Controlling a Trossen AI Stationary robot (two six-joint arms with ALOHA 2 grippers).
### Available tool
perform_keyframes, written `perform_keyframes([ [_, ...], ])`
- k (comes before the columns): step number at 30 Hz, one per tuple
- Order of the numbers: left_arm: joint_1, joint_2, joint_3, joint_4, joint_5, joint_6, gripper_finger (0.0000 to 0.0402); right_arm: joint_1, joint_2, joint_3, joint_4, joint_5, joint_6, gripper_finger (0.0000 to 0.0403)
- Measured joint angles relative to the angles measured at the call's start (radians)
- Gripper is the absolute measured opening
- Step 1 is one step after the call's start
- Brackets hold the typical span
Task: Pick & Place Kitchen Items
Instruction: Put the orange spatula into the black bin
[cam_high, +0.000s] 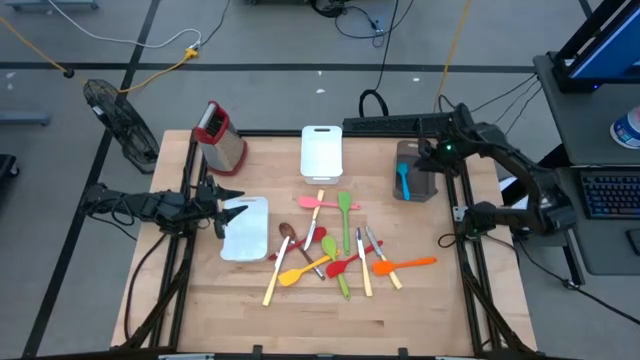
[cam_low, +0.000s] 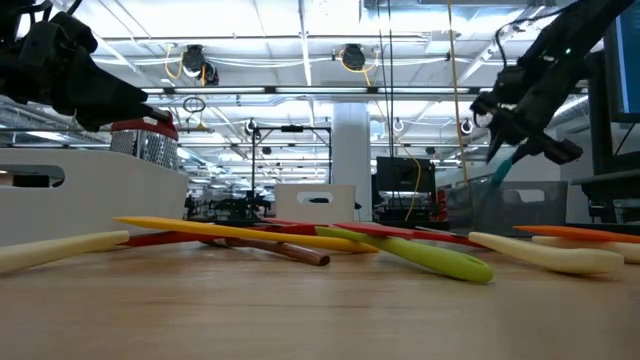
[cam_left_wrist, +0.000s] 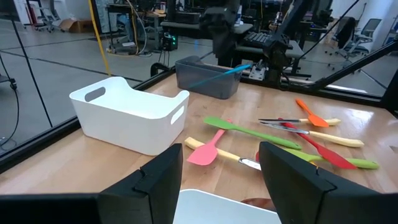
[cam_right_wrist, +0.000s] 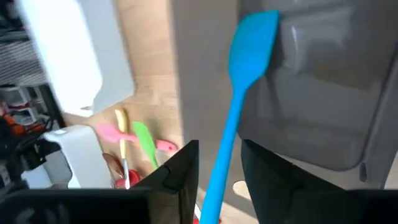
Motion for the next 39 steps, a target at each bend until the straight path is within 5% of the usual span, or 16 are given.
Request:
perform_keyframes([
  [12,0.0,0.0,0.0,0.0,0.0,0.0,0.0218,0.0,-0.314,0.0,-0.024,-0.022,-0.046,0.0007],
  [28,0.0,0.0,0.0,0.0,-0.001,0.0,0.0218,0.001,-0.411,0.0,-0.037,-0.025,-0.127,0.0001],
  [39,0.0,0.0,0.0,0.0,-0.001,0.0,0.0218,0.172,-0.5,0.0,0.15,-0.208,-0.285,0.0],
])
